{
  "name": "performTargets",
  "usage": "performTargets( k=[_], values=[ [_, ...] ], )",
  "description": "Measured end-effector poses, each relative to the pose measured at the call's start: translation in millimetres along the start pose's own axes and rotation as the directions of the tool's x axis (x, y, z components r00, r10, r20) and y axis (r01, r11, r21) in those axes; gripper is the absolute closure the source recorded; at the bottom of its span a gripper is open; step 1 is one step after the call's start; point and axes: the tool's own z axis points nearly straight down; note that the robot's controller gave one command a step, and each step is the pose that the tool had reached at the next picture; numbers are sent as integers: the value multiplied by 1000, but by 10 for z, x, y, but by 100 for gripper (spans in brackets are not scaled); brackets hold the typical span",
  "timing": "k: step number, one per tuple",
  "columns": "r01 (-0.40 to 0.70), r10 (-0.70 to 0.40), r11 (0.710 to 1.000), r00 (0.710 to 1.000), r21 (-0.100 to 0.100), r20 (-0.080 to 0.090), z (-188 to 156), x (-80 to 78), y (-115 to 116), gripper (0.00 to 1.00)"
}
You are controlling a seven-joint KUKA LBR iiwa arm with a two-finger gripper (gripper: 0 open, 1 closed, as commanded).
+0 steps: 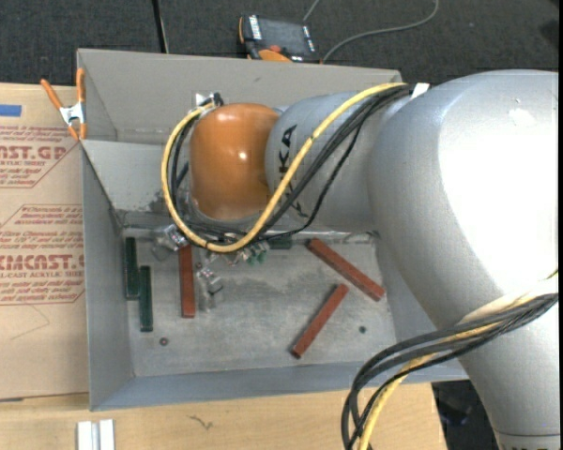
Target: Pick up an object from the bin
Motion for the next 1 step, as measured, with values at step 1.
performTargets(
  k=[1],
  values=[
    [60,-60,998,998,0,-2,0,70,193,0]
  ],
)
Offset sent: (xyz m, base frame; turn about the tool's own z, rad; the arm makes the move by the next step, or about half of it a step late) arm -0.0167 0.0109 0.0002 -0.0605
